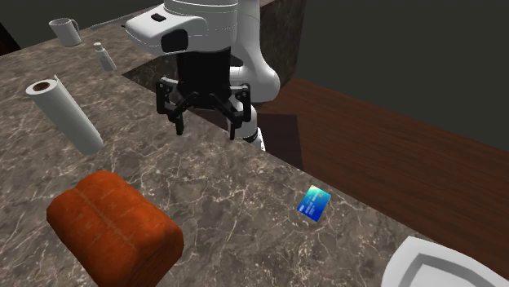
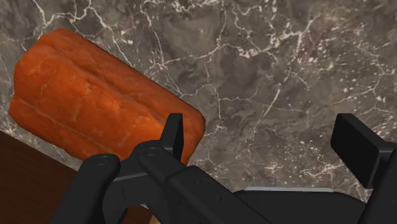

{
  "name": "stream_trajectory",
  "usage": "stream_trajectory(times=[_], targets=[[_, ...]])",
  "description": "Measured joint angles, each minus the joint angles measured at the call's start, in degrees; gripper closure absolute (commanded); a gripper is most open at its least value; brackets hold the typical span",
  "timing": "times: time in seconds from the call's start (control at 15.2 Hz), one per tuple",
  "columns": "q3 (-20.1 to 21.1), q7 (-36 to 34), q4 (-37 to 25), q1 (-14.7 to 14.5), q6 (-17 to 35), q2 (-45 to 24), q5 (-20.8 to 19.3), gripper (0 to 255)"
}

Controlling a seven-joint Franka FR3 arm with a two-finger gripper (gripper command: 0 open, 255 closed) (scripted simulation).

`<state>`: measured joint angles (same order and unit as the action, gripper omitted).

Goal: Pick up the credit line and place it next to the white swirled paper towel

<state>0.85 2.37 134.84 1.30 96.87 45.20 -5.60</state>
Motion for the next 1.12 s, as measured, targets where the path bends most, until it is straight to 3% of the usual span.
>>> stream_trajectory(times=[0.33, 1.12], targets=[[3.3, -6.8, 3.2, 0.0, 0.3, 0.6, 3.3, 0], [17.0, -34.1, 7.8, -1.1, 5.5, -6.1, 18.4, 0]])
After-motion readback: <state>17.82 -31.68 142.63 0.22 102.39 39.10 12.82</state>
